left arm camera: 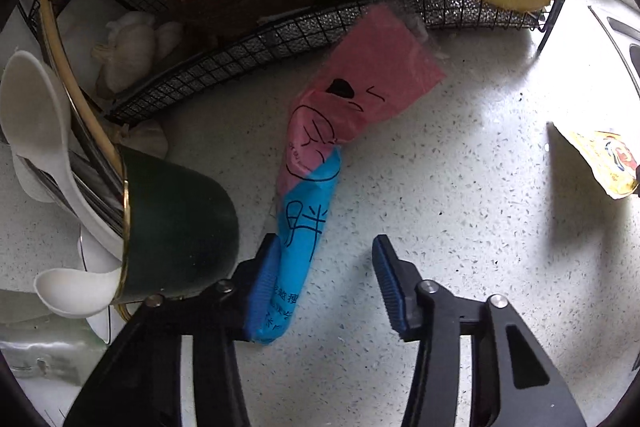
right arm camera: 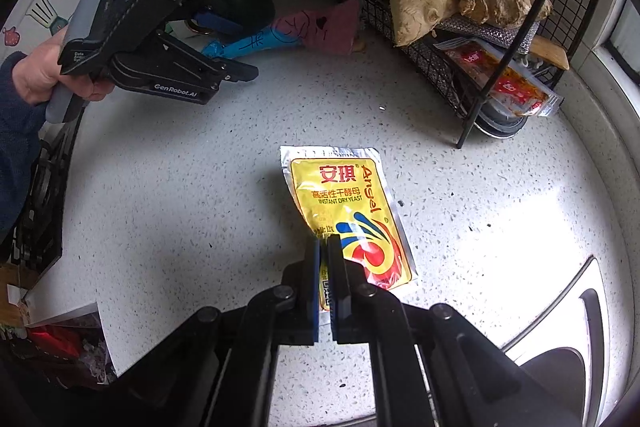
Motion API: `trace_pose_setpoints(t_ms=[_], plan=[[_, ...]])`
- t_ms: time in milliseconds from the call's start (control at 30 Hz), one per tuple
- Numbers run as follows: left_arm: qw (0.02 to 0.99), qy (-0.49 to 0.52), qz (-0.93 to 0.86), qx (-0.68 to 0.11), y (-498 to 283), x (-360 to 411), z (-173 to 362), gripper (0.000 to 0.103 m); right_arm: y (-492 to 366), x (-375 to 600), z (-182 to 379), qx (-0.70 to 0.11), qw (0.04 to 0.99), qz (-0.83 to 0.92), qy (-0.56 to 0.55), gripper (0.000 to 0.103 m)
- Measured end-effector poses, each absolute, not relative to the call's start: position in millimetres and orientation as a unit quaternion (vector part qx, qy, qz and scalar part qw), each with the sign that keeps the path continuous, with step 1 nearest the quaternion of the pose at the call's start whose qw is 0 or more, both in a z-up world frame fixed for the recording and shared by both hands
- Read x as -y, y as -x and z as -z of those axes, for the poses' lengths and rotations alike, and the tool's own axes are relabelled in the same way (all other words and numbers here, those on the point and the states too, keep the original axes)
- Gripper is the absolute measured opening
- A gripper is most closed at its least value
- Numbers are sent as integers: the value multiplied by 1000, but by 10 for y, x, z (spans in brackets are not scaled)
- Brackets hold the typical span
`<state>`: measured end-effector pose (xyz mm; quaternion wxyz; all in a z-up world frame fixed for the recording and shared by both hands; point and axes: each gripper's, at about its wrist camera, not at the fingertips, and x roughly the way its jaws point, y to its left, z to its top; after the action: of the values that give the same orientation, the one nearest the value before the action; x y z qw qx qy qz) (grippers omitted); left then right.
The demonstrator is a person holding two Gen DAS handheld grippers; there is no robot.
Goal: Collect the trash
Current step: 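Grasp the blue-and-pink plastic bag with the left tool while the right holds the packet, then carry the bag and yeast packet down toward the red bin with both tools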
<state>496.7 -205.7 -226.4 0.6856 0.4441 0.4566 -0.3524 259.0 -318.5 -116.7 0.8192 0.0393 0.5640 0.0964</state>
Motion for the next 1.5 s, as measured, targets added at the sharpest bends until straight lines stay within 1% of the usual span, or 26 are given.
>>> trace_pose_setpoints(t_ms=[67, 100, 133, 167, 367, 533, 667, 933, 967, 1167, 1500], plan=[[687, -442, 355, -454, -4979, 2056, 2294, 29, -2632, 3158, 1176, -564, 819, -95, -40, 3], [687, -440, 355, -457, -4985, 2032, 2298, 26, -2635, 3158, 1180, -564, 820, -94, -39, 3], [687, -441, 350, -459, -4989, 2029, 2301, 18, -2649, 3149, 1194, -565, 819, -92, -40, 3], [689, -443, 345, -458, -4993, 2023, 2285, 14, -2655, 3136, 1211, -565, 819, -90, -43, 3], [693, -412, 356, -472, -4892, 1857, 2151, 6, -2680, 3083, 1223, -563, 820, -90, -46, 3], [700, -368, 356, -498, -4705, 1617, 2040, 4, -2685, 3009, 1236, -563, 820, -93, -46, 3], [718, -369, 332, -488, -4450, 1423, 1938, 4, -2659, 2934, 1227, -562, 820, -99, -43, 3], [726, -336, 325, -504, -4077, 1025, 1635, 4, -2506, 2668, 1151, -558, 820, -121, -46, 2], [728, -331, 321, -507, -3986, 1028, 1719, 4, -2486, 2626, 1134, -557, 820, -124, -46, 0], [737, -307, 294, -525, -3728, 754, 1523, 4, -2359, 2295, 1038, -549, 821, -152, -40, 0], [769, -249, 242, -537, -2743, -253, 1189, 4, -2137, 1572, 827, -530, 824, -199, -7, 0]])
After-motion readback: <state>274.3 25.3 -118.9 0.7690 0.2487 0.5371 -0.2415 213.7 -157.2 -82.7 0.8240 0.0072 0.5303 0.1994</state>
